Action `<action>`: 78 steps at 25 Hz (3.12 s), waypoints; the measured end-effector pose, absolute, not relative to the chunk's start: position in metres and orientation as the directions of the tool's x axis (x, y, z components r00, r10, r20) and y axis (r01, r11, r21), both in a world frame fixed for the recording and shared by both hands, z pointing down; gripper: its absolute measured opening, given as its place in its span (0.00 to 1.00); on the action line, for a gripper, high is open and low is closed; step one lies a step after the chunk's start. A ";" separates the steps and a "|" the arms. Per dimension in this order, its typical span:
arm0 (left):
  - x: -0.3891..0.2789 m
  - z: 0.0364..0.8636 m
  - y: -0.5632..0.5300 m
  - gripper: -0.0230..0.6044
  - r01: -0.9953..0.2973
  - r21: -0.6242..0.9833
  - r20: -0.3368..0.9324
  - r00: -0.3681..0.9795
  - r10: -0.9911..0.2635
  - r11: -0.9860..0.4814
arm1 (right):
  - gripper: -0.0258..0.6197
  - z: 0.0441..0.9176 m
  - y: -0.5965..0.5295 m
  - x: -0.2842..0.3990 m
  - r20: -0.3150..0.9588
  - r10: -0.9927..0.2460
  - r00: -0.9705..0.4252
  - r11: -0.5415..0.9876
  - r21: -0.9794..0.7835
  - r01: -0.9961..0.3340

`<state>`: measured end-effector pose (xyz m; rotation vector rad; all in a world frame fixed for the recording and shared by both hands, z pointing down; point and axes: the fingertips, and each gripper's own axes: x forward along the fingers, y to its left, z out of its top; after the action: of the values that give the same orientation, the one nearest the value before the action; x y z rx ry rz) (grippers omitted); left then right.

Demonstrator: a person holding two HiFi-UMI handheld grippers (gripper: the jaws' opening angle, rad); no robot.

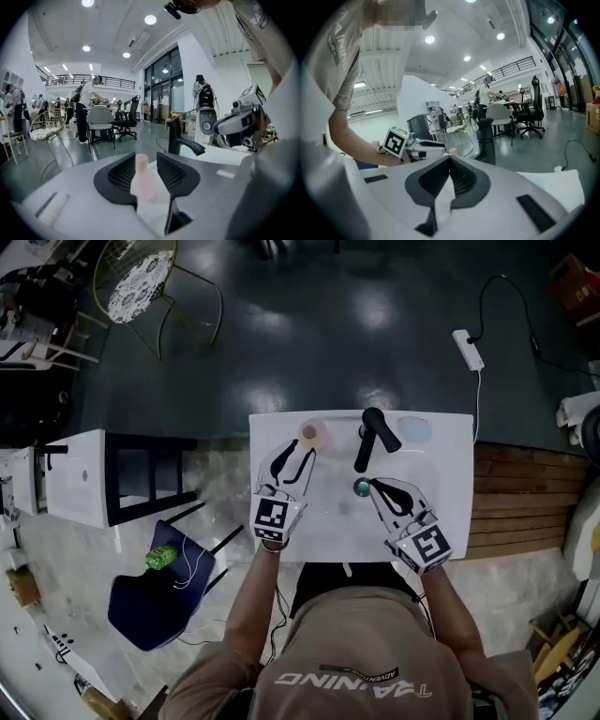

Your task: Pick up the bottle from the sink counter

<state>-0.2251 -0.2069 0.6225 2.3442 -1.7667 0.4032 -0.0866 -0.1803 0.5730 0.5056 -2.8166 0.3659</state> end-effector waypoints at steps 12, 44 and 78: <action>-0.228 0.658 -0.234 0.24 -0.946 0.022 0.259 0.319 -0.912 -0.324 | 0.05 0.589 -0.173 -0.082 0.356 -0.362 -0.862 0.877 -0.183 -0.444; -0.222 0.649 -0.233 0.24 -0.906 0.008 0.157 0.419 -0.894 -0.423 | 0.05 0.618 -0.152 -0.087 0.428 -0.355 -0.831 0.855 -0.211 -0.474; -0.202 0.472 -0.187 0.24 -0.922 0.032 0.157 0.386 -0.909 -0.386 | 0.05 0.497 -0.176 -0.069 0.213 -0.385 -0.898 0.898 -0.139 -0.418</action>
<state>-0.2022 -0.1874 0.4719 2.5190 -1.6713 0.1717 -0.0692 -0.1765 0.4975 0.6150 -2.8830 0.2700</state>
